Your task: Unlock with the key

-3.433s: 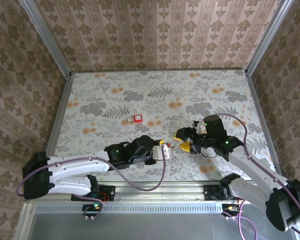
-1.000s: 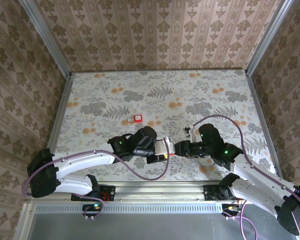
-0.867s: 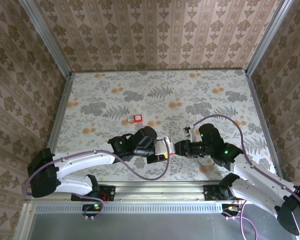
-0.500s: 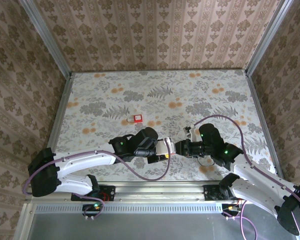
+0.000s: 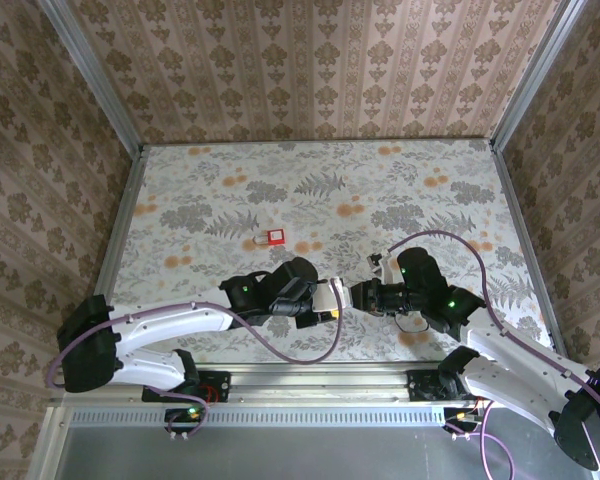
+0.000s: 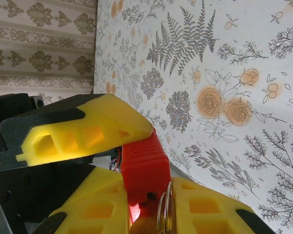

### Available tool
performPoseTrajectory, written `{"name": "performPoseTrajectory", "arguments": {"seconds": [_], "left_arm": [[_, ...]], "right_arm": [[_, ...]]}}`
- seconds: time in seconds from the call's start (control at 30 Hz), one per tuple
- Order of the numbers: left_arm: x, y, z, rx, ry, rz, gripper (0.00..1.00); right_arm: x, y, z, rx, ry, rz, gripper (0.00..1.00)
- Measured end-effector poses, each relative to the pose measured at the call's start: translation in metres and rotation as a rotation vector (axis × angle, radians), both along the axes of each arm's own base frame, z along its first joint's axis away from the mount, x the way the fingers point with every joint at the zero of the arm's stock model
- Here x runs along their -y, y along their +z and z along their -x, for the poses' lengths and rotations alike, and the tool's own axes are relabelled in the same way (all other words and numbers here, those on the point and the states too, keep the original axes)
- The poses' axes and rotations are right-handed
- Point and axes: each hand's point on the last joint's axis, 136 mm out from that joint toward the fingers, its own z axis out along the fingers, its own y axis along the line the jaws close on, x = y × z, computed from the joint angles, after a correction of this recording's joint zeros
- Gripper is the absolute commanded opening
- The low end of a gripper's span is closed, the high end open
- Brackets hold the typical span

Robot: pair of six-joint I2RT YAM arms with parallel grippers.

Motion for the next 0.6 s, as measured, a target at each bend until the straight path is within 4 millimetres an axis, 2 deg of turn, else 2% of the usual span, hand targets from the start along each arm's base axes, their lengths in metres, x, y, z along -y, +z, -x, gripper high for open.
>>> {"name": "performPoseTrajectory", "arguments": {"seconds": [0.2, 0.4, 0.6], "left_arm": [[-0.002, 0.007, -0.003, 0.018, 0.022, 0.057, 0.67], [-0.015, 0.017, -0.003, 0.020, 0.040, 0.113, 0.72], [-0.028, 0.004, -0.003, -0.011, 0.047, 0.114, 0.73]], "right_arm": [[0.003, -0.001, -0.003, -0.018, -0.022, -0.001, 0.13], [0.008, -0.002, -0.008, -0.028, -0.047, 0.000, 0.13], [0.009, -0.002, -0.009, -0.032, -0.051, -0.002, 0.12]]}}
